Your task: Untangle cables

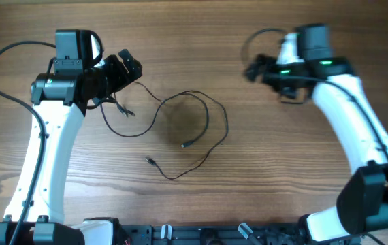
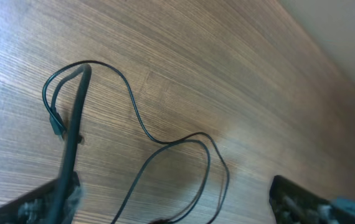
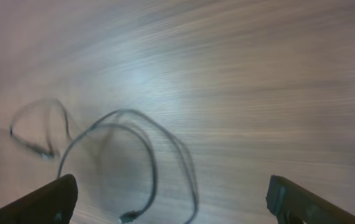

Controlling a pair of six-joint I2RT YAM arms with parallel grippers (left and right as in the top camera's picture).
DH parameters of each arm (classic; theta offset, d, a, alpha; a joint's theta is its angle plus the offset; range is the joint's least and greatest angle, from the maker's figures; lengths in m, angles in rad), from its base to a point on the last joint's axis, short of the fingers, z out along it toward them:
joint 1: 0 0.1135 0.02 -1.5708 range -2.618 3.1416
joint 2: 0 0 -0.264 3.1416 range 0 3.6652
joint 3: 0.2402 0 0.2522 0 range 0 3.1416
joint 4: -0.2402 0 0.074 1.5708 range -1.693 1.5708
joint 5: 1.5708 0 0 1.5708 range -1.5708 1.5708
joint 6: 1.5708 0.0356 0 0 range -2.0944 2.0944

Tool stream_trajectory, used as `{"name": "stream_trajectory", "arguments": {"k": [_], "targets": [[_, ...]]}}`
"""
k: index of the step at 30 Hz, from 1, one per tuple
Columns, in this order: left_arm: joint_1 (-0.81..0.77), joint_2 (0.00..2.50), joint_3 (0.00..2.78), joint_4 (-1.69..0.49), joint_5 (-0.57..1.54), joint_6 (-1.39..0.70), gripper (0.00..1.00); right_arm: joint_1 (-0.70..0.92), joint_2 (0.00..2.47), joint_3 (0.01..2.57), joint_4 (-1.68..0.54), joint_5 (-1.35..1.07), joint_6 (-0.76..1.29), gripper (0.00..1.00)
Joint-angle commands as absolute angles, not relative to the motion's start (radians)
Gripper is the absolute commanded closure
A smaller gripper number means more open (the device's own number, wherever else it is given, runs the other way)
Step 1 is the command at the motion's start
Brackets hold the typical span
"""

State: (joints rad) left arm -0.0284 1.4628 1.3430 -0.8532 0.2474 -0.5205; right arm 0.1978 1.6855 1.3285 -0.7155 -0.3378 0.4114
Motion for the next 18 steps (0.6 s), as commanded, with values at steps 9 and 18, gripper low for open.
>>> {"name": "stream_trajectory", "arguments": {"k": [9, 18], "targets": [[0.144, 1.446, 1.341, -0.815, 0.379, -0.895, 0.96, 0.559, 1.762, 1.314, -0.533, -0.442, 0.079, 0.00], [0.154, 1.441, 1.341, -0.717, 0.791, -0.639, 0.96, 0.566, 1.941, 1.314, -0.424, -0.503, 1.056, 0.00]]}}
